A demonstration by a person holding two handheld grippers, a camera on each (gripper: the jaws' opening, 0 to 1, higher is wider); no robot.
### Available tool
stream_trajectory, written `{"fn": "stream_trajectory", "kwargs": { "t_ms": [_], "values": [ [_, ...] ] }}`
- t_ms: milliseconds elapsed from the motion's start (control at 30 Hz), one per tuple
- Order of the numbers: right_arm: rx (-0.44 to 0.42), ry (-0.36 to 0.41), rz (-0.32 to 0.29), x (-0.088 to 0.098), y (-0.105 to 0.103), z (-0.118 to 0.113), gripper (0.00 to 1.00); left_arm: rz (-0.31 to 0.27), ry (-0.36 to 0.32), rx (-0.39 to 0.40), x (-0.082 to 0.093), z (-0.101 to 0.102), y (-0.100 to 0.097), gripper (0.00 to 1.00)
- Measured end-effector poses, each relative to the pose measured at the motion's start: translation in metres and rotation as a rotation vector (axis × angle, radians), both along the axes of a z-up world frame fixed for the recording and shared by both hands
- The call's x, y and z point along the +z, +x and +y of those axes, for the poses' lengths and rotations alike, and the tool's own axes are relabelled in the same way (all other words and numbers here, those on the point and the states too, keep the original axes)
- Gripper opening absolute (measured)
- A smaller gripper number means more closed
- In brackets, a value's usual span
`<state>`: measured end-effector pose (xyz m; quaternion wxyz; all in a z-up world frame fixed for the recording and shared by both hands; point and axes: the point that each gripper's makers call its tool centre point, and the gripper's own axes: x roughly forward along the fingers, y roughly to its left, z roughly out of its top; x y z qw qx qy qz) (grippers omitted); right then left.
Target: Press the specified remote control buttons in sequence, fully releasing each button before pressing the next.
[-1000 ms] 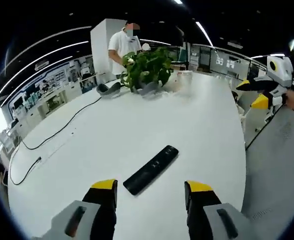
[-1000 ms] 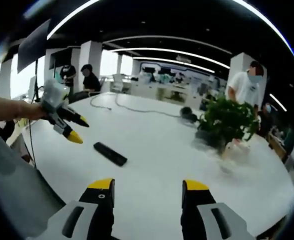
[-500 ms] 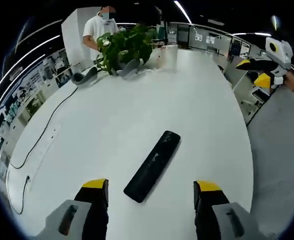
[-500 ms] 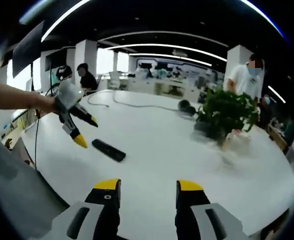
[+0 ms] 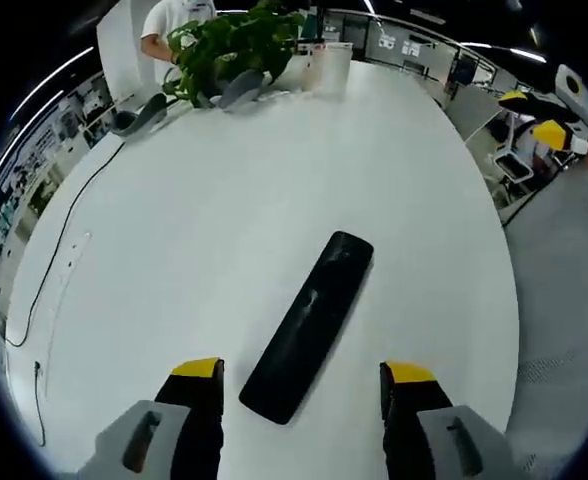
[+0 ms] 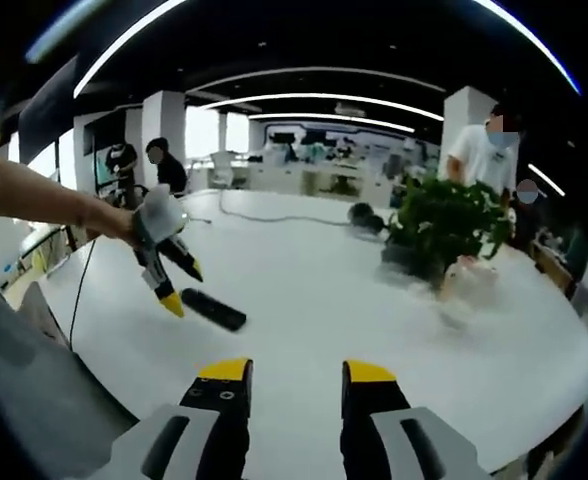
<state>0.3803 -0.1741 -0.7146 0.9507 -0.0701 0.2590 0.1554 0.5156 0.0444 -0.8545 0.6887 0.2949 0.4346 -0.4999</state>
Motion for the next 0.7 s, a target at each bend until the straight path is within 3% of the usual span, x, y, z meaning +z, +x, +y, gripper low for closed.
{"fn": "stream_trajectory", "kwargs": {
  "t_ms": [300,433,533,700],
  "values": [
    [0.024,-0.040,0.014,-0.005,0.000,0.002,0.29,0.033,0.041,-0.029,-0.011,-0.006,0.001,0.66],
    [0.015,-0.031,0.015,-0.005,0.000,0.000,0.28,0.022,0.078,-0.083,-0.013,-0.007,-0.001,0.63],
    [0.013,-0.042,0.025,-0.007,0.000,-0.002,0.27,0.048,0.028,-0.036,-0.010,-0.012,0.005,0.58],
    [0.025,-0.099,0.020,-0.009,-0.001,-0.005,0.24,0.000,0.075,-0.078,-0.011,-0.009,0.008,0.48]
  ]
}}
